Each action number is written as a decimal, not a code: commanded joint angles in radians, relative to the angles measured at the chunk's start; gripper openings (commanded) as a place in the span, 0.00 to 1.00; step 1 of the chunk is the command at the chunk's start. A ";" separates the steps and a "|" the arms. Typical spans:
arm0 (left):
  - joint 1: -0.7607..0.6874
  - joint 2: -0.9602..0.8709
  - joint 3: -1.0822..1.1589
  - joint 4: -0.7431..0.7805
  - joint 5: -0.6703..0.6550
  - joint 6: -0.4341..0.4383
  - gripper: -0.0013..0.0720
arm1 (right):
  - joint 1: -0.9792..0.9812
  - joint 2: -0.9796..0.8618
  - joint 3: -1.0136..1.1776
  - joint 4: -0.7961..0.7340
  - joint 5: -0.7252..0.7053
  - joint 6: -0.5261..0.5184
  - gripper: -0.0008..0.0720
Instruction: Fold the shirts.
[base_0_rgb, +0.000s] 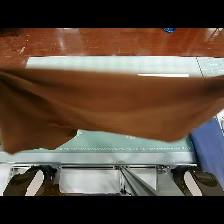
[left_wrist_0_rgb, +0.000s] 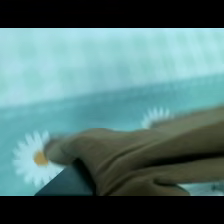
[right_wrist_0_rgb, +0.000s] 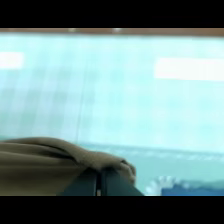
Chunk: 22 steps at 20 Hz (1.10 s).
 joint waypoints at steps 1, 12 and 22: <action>-0.046 0.007 -0.367 0.021 0.068 0.030 0.04 | 0.000 0.012 -0.298 0.089 -0.119 -0.004 0.04; -0.047 -0.607 -0.425 -0.062 0.687 0.129 0.04 | -0.001 -0.764 -0.173 0.155 -0.484 -0.065 0.04; -0.012 -0.872 0.053 0.051 0.412 0.043 0.72 | -0.073 -1.036 0.172 0.355 -0.421 -0.001 0.57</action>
